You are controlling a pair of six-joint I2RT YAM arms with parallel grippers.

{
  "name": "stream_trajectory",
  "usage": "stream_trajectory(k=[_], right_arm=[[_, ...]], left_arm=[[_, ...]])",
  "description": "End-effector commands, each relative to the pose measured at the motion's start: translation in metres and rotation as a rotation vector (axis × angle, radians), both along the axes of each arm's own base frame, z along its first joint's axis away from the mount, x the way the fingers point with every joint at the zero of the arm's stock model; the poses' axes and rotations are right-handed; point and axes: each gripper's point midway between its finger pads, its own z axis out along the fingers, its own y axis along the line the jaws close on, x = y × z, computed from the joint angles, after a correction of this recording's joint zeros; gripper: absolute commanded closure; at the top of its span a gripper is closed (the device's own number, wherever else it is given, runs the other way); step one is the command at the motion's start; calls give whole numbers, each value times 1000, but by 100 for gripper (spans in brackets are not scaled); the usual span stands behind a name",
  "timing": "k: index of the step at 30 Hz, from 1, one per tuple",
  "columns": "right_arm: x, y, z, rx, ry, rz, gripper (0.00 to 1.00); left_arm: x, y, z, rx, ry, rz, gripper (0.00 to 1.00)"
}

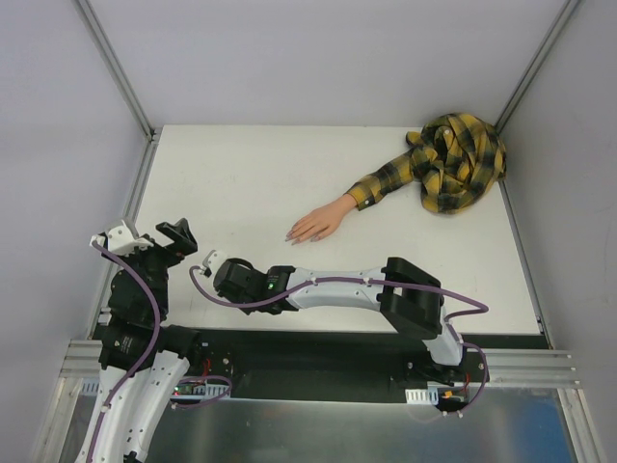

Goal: Paint the nails

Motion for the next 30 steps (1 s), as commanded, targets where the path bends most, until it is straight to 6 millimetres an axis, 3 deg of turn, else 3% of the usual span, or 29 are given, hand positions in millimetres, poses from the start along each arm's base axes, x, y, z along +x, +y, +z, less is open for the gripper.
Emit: stream_trajectory(k=[1, 17, 25, 28, 30], right_arm=[[-1, 2, 0, -4, -11, 5, 71], [-4, -7, -8, -34, -2, 9, 70], [0, -8, -1, -14, -24, -11, 99], [3, -13, 13, 6, -40, -31, 99], [7, -28, 26, 16, -62, -62, 99]], left_arm=[[1, -1, 7, 0, -14, -7, 1], [2, 0, 6, 3, -7, -1, 1], [3, 1, 6, 1, -7, 3, 1], [3, 1, 6, 2, -4, 3, 1], [4, -1, 5, 3, 1, -6, 1]])
